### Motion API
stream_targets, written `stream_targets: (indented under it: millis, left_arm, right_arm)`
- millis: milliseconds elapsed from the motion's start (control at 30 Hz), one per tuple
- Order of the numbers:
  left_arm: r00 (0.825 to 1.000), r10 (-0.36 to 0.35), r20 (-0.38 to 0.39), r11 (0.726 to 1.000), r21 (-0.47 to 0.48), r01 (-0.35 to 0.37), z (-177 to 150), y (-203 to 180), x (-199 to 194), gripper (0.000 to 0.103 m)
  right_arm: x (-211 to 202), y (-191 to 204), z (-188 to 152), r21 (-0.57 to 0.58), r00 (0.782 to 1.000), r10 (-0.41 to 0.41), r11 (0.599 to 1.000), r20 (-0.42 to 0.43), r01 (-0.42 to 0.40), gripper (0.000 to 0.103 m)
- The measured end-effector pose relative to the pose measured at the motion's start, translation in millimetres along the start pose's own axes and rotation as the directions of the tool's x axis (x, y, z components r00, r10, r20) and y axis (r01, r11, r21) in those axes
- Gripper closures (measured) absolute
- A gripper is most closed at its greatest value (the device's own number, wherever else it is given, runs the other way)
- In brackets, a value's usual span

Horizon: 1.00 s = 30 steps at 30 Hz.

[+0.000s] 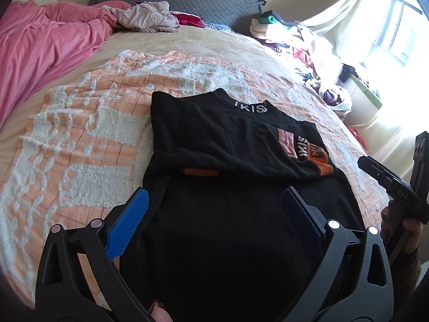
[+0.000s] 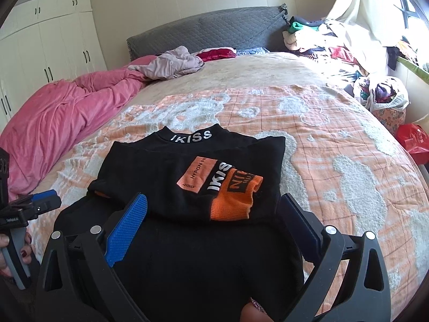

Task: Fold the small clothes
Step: 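Move both grippers back to the sweatshirt hem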

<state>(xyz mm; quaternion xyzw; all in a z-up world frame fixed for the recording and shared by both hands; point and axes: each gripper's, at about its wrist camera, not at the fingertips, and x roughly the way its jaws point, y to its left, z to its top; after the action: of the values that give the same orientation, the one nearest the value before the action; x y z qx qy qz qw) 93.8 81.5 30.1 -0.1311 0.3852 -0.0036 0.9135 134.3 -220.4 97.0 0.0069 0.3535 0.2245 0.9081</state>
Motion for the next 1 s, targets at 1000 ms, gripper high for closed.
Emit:
stream_targets:
  millis: [1000]
  left_arm:
    - [0.99, 0.125, -0.059, 0.992, 0.003, -0.125, -49, 23, -30, 0.01]
  right_arm:
    - [-44, -33, -67, 0.144, 1.0, -0.013, 0.989, -0.017, 0.016, 0.005]
